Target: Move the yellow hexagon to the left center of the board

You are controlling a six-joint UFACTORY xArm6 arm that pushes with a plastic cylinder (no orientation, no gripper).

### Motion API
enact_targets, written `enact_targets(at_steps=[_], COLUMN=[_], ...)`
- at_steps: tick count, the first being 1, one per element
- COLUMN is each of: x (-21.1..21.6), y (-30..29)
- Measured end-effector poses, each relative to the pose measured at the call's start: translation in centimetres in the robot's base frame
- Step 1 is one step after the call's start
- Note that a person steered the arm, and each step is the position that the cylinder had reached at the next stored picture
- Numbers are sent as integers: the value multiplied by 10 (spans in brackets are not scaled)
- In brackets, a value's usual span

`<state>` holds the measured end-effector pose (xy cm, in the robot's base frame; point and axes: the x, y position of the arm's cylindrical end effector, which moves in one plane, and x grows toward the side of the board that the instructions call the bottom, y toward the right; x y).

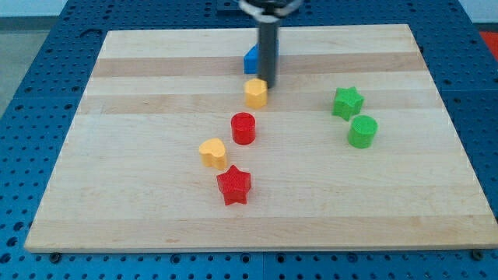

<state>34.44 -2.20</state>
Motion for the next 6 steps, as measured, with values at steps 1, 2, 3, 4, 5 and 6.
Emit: enact_targets(at_steps=[1,2,3,4,5,6], x=[14,11,3,2,18,51], y=[-83,-76,-35,18,39,-12])
